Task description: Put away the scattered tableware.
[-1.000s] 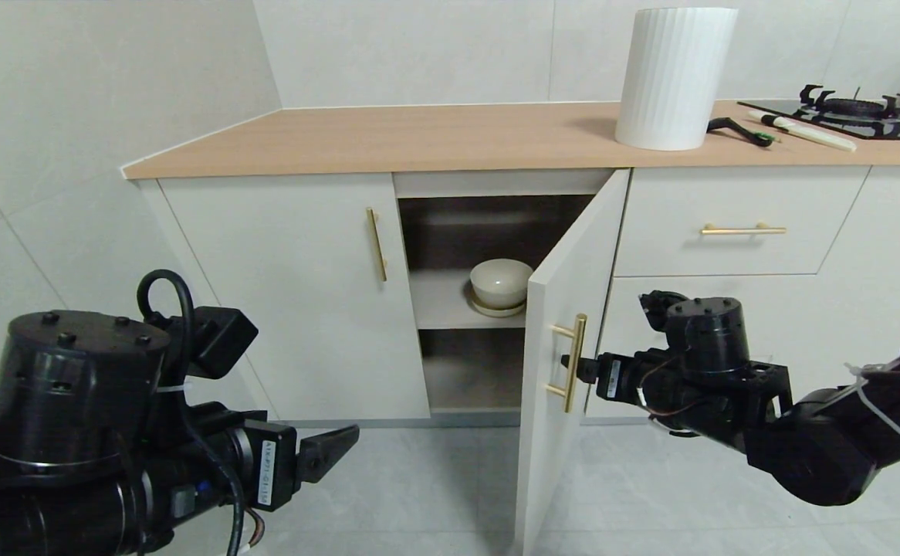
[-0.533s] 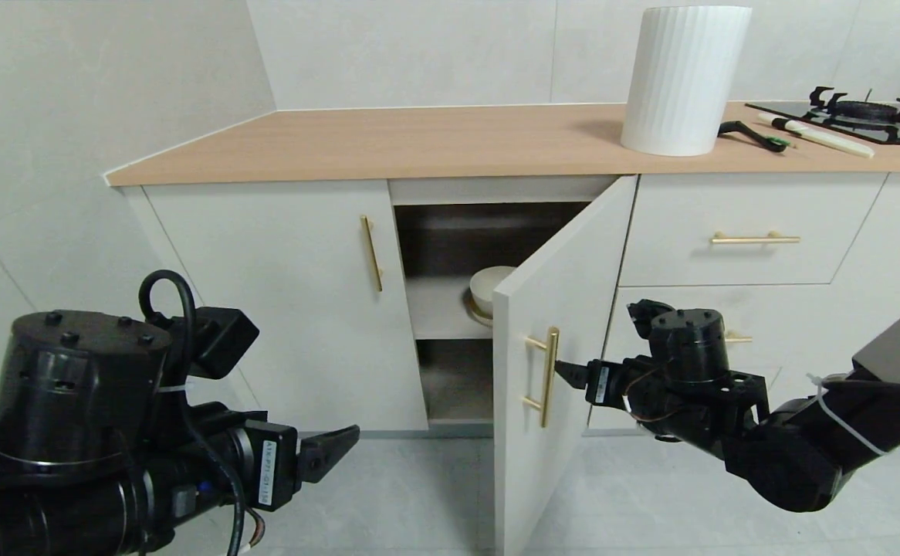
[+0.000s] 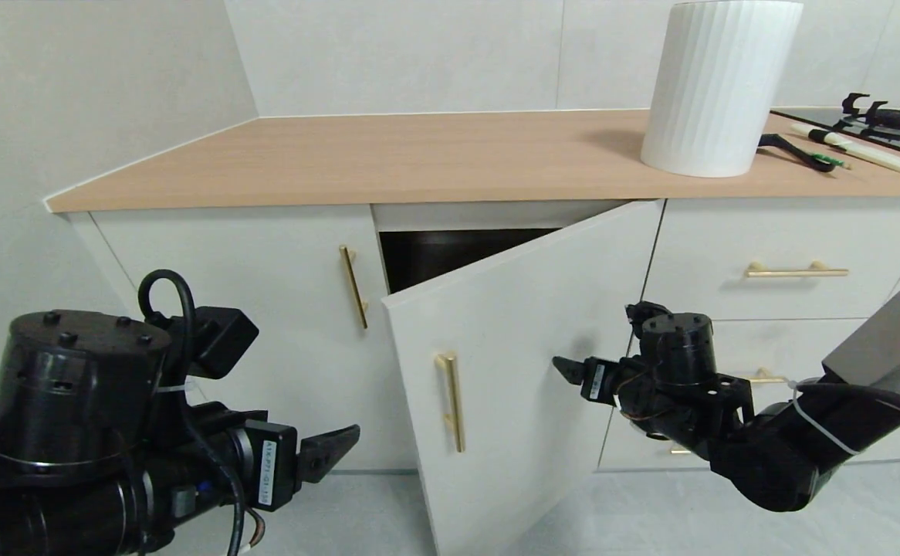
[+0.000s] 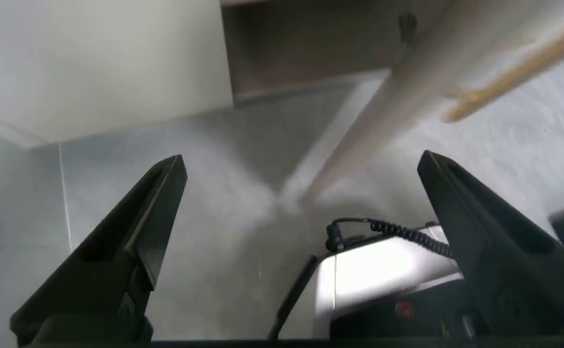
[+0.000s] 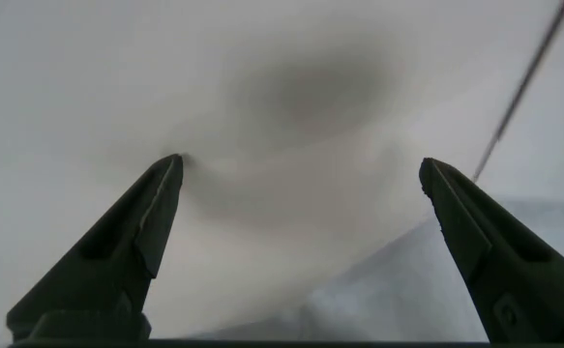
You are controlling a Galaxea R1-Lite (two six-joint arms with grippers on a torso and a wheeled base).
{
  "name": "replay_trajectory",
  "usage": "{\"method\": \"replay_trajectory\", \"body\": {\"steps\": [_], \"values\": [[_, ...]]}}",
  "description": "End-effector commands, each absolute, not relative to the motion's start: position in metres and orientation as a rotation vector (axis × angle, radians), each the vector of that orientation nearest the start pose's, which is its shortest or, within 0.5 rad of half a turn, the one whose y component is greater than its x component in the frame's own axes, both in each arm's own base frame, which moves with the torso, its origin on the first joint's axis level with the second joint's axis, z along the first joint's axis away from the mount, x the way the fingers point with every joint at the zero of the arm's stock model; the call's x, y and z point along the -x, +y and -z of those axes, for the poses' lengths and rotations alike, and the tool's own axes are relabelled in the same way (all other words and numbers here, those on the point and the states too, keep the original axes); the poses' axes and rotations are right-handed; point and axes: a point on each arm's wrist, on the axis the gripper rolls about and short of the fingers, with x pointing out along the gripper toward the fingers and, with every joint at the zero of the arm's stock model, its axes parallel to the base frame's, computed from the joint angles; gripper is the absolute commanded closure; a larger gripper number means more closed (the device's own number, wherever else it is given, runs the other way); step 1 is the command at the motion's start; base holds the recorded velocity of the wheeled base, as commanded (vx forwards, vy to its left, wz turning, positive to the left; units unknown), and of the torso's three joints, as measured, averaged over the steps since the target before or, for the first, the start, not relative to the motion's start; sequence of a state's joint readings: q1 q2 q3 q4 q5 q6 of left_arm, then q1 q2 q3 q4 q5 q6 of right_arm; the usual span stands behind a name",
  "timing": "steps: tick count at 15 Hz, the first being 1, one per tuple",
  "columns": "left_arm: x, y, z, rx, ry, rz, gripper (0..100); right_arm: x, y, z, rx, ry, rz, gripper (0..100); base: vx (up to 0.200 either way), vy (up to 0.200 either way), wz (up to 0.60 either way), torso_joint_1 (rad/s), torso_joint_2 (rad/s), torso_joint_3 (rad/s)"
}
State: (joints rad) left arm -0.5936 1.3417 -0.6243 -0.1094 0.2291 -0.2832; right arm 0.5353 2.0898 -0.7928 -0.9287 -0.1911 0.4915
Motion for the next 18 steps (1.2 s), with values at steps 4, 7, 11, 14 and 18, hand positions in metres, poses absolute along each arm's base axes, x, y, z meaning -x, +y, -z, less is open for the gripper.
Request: {"method": "replay_trajectory", "body": {"steps": [4,7,11,14,18], "values": [[-0.168,-0.106,-0.179,0.038,0.592,0.263,0,-0.335,0.191,-0.073,-0.408,0.368,-0.158,0,0.100,0.000,0.00,0.001,0.00,0.002],[-0.169,-0.106,-0.179,0.031,0.586,0.239,0,-0.349,0.194,-0.077,-0.444,0.308,-0.088,0,0.000,0.000,0.00,0.000,0.00,0.000],[-0.168,-0.106,-0.179,0.032,0.585,0.239,0,-0.356,0.192,-0.080,-0.471,0.278,-0.050,0,0.000,0.000,0.00,0.000,0.00,0.000],[-0.168,-0.106,-0.178,0.030,0.588,0.238,0,-0.357,0.189,-0.084,-0.476,0.264,-0.038,0,0.000,0.000,0.00,0.000,0.00,0.000],[-0.167,-0.105,-0.180,0.036,0.576,0.238,0,-0.323,0.181,-0.111,-0.471,0.276,-0.132,0,0.000,0.000,0.00,0.000,0.00,0.000]]}}
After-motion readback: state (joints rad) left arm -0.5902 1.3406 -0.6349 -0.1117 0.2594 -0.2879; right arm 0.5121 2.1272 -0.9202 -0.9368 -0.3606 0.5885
